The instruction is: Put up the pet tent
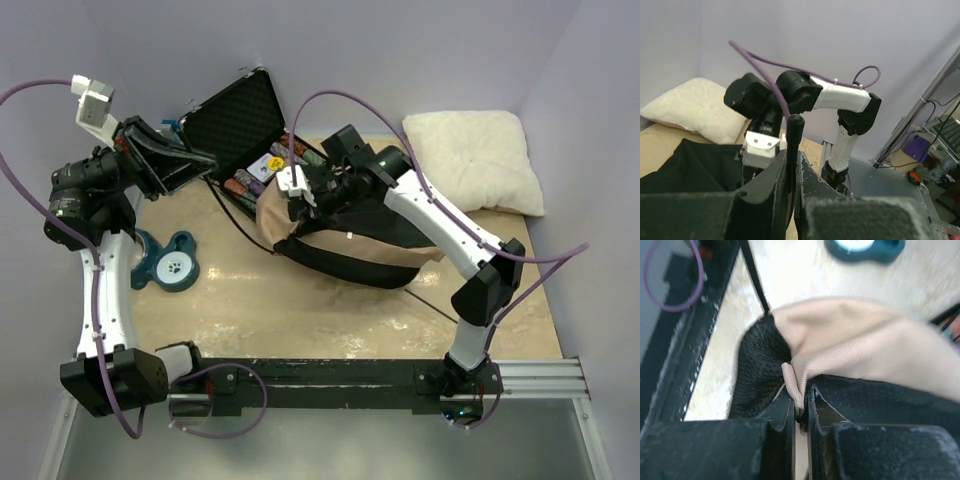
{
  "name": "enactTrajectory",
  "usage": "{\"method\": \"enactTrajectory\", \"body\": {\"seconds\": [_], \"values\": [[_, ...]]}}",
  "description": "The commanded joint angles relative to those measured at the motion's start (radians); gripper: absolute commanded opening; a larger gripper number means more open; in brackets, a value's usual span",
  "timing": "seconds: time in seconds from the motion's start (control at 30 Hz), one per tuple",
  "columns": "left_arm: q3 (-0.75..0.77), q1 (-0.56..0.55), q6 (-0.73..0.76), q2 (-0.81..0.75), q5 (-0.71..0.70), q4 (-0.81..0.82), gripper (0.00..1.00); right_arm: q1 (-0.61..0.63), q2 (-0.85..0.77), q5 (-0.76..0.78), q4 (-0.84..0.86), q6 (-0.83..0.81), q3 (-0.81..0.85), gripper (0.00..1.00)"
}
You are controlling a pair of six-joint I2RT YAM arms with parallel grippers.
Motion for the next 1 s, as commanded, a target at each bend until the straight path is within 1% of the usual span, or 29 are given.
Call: {"method": "enactTrajectory", "body": {"seconds": [0.0, 0.1, 0.23, 0.27, 0.3, 0.33, 0.37, 0.47, 0.5, 0.53, 0.57, 0.6, 0.63, 0.67, 0.7, 0.77, 0.8, 0.9, 0.97], "values": [[-0.082, -0.092, 0.049, -0.009, 0.054, 0.497, 0.0, 0.017, 0.004, -0.176, 0.019, 0.141, 0.155, 0.0], [-0.16, -0.159, 0.149, -0.032, 0.112, 0.398, 0.0, 0.017, 0.025, -0.209, 0.019, 0.178, 0.218, 0.0], [-0.245, -0.201, 0.353, -0.081, 0.16, 0.135, 0.0, 0.017, 0.036, -0.233, 0.038, 0.221, 0.259, 0.0], [-0.263, -0.213, 0.415, -0.097, 0.169, 0.057, 0.0, 0.017, 0.036, -0.238, 0.042, 0.229, 0.267, 0.0], [-0.285, -0.222, 0.472, -0.11, 0.178, -0.057, 0.0, 0.017, 0.036, -0.245, 0.051, 0.236, 0.27, 0.0], [-0.306, -0.231, 0.536, -0.124, 0.184, -0.115, 0.0, 0.017, 0.035, -0.252, 0.064, 0.249, 0.272, 0.0], [-0.324, -0.239, 0.592, -0.138, 0.183, -0.244, 0.0, 0.018, 0.035, -0.255, 0.073, 0.262, 0.272, 0.0], [-0.369, -0.264, 0.776, -0.173, 0.169, -0.51, 0.0, 0.021, 0.035, -0.246, 0.084, 0.272, 0.272, 0.0], [-0.365, -0.264, 0.863, -0.183, 0.148, -0.623, 0.0, 0.023, 0.033, -0.233, 0.079, 0.264, 0.267, 0.0], [-0.346, -0.265, 0.967, -0.187, 0.122, -0.805, 0.0, 0.024, 0.032, -0.218, 0.076, 0.253, 0.258, 0.0], [-0.299, -0.267, 1.134, -0.184, 0.081, -1.05, 0.0, 0.029, 0.027, -0.198, 0.074, 0.244, 0.247, 0.0], [-0.23, -0.267, 1.354, -0.174, -0.006, -1.323, 0.0, 0.03, 0.018, -0.186, 0.076, 0.233, 0.23, 0.0], [-0.135, -0.308, 1.592, -0.152, -0.112, -1.594, 0.0, 0.03, 0.01, -0.177, 0.085, 0.235, 0.207, 0.0], [-0.074, -0.343, 1.681, -0.125, -0.194, -1.706, 0.0, 0.03, -0.002, -0.167, 0.1, 0.244, 0.191, 0.0], [-0.049, -0.366, 1.691, -0.105, -0.246, -1.759, 0.0, 0.03, -0.008, -0.163, 0.104, 0.246, 0.177, 0.0], [-0.051, -0.37, 1.66, -0.101, -0.257, -1.77, 0.0, 0.032, -0.022, -0.167, 0.102, 0.246, 0.163, 0.0], [-0.055, -0.382, 1.674, -0.098, -0.254, -1.789, 0.0, 0.032, -0.025, -0.17, 0.102, 0.247, 0.158, 0.0], [-0.064, -0.435, 1.76, -0.098, -0.317, -1.893, 0.0, 0.032, -0.039, -0.166, 0.105, 0.261, 0.141, 0.0], [-0.096, -0.436, 1.781, -0.118, -0.332, -1.91, 0.0, 0.032, -0.054, -0.158, 0.091, 0.24, 0.105, 0.0]]}}
